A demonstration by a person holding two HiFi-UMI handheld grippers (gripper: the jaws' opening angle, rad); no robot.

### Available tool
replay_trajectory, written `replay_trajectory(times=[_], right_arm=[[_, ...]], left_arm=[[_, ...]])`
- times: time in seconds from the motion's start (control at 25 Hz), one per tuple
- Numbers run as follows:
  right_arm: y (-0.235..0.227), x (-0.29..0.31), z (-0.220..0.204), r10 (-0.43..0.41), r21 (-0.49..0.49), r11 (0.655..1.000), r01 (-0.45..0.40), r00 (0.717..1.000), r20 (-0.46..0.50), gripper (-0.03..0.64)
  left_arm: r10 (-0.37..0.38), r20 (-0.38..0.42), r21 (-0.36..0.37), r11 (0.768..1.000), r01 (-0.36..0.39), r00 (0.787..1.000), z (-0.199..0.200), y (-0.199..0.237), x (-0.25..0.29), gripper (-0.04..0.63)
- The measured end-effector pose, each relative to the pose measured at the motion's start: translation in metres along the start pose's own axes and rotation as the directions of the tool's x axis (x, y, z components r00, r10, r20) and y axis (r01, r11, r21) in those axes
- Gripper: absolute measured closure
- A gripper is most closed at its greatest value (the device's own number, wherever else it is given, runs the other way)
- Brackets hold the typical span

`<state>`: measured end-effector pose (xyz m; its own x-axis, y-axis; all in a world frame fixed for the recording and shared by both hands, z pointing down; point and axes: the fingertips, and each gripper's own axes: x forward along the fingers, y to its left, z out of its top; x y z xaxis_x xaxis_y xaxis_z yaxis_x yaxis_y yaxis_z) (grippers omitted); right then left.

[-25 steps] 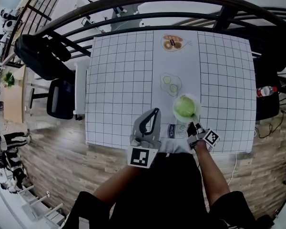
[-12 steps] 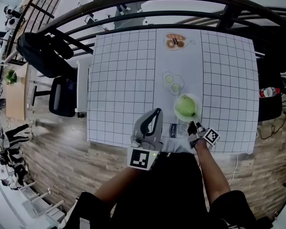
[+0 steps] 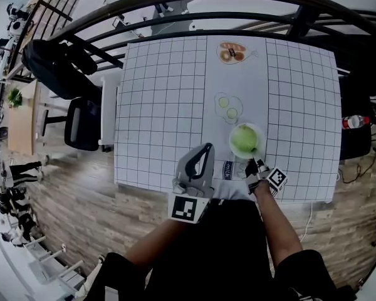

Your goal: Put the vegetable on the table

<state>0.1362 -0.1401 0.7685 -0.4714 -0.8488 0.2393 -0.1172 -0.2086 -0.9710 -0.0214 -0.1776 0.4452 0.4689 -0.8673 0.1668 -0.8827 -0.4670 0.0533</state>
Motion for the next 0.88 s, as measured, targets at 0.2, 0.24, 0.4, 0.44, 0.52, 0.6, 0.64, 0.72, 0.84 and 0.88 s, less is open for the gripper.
replay_trajectory(times=[0.2, 0.24, 0.4, 0.44, 0.52, 0.6, 0.64, 0.72, 0.84, 0.88], right_arm=[[-0.019, -0.006, 0.001, -0.082, -0.006, 0.997, 0.082, 0.997, -0.008, 0.583], [-0.020, -0.006, 0.000, -0.079, -0.003, 0.997, 0.079, 0.997, -0.008, 0.583], [-0.024, -0.009, 0.000, -0.079, 0.000, 0.997, 0.079, 0.997, -0.006, 0.584], [-0.025, -0.011, 0.001, -0.090, -0.004, 0.996, 0.090, 0.996, -0.004, 0.584], [-0.025, -0.012, 0.002, -0.090, -0.006, 0.996, 0.090, 0.996, -0.001, 0.584], [-0.025, -0.011, 0.001, -0.080, 0.005, 0.997, 0.080, 0.997, 0.002, 0.586], [-0.025, -0.012, 0.000, -0.085, 0.010, 0.996, 0.085, 0.996, 0.003, 0.586], [-0.024, -0.012, 0.000, -0.104, 0.010, 0.995, 0.104, 0.995, 0.007, 0.588], [-0.018, -0.011, -0.001, -0.134, -0.010, 0.991, 0.134, 0.991, 0.016, 0.586], [-0.017, -0.011, -0.002, -0.145, -0.015, 0.989, 0.145, 0.989, 0.020, 0.586]], left_arm=[[-0.008, 0.008, 0.000, 1.000, 0.008, 1.000, 0.000, -0.002, 0.000, 0.586], [-0.007, 0.008, 0.000, 1.000, 0.007, 1.000, 0.000, -0.001, 0.000, 0.586], [-0.005, 0.005, -0.004, 1.000, 0.005, 1.000, 0.000, -0.001, 0.000, 0.586], [-0.005, 0.005, -0.004, 1.000, 0.005, 1.000, 0.001, -0.001, 0.000, 0.586], [-0.004, 0.007, -0.005, 1.000, 0.004, 1.000, 0.001, 0.000, 0.000, 0.586], [-0.003, 0.007, -0.005, 1.000, 0.003, 1.000, 0.001, 0.002, -0.001, 0.586], [-0.003, 0.007, -0.004, 1.000, 0.003, 1.000, 0.001, 0.002, -0.001, 0.586], [-0.004, 0.010, -0.003, 1.000, 0.004, 1.000, 0.001, 0.002, -0.001, 0.586], [0.003, 0.016, -0.018, 1.000, -0.003, 1.000, 0.003, 0.003, -0.002, 0.586], [0.006, 0.018, -0.024, 1.000, -0.006, 1.000, 0.003, 0.004, -0.002, 0.586]])
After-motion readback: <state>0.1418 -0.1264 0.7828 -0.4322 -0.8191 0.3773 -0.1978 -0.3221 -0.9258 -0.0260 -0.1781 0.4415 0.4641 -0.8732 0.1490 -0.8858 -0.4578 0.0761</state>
